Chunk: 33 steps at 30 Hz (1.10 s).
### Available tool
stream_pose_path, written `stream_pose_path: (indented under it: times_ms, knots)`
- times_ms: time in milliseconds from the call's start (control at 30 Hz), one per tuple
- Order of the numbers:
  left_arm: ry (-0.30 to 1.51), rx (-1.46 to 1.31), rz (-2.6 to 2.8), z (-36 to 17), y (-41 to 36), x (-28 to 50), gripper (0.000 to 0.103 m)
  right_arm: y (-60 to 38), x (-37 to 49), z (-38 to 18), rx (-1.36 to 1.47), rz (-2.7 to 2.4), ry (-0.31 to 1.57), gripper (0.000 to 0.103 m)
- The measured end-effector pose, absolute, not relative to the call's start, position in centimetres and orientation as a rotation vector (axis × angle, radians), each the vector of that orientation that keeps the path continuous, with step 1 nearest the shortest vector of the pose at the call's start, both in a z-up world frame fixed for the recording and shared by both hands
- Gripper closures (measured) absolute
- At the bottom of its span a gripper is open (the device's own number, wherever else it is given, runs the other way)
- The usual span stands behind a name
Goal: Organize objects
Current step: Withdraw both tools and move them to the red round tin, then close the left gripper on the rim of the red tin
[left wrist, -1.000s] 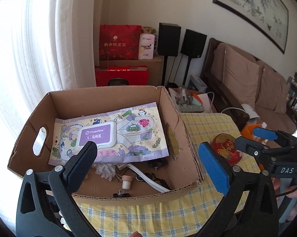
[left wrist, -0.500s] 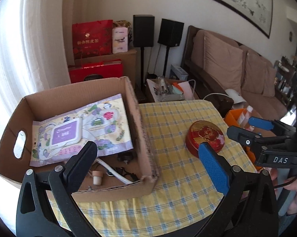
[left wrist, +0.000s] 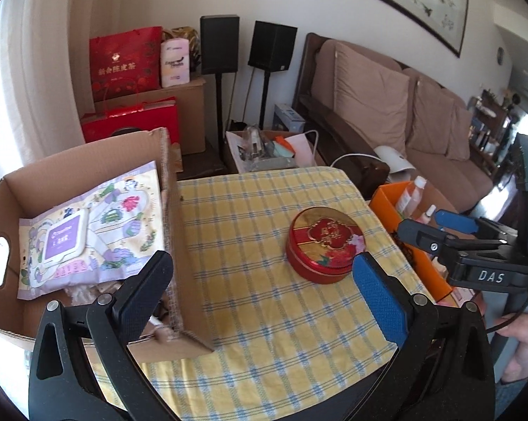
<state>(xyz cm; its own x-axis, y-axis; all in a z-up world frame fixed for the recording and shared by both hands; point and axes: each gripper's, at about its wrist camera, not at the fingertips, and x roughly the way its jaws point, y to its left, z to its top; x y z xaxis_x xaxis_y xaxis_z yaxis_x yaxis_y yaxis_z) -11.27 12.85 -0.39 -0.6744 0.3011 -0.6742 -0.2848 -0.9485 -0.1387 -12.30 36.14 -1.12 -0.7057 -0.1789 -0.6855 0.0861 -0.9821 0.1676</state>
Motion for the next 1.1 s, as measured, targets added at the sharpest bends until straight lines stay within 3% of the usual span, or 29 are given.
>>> stream_pose_path:
  times_ms: [333, 500, 700, 867, 1100]
  knots:
    - [-0.090, -1.126, 2.528, -2.5, 16.6, -14.0, 0.002, 40.0, -13.2, -3.3, 1.198, -2.784, -0.307, 0.001]
    - [-0.008, -1.116, 2.563, -3.5, 18.7, -15.0, 0.004, 41.5, -13.8, -4.4, 1.221, -2.772, -0.372, 0.004]
    - [0.103, -1.089, 2.589, -4.8, 21.0, -15.5, 0.007, 42.4, -14.7, -5.7, 1.244, -2.745, -0.434, 0.016]
    - [0.047, -1.161, 2.562, -6.7, 21.6, -17.5, 0.017, 42.8, -15.5, -6.9, 1.262, -2.690, -0.524, 0.028]
    - [-0.131, -1.280, 2.471, -9.5, 20.7, -19.9, 0.018, 43.0, -17.0, -8.7, 1.284, -2.602, -0.637, 0.041]
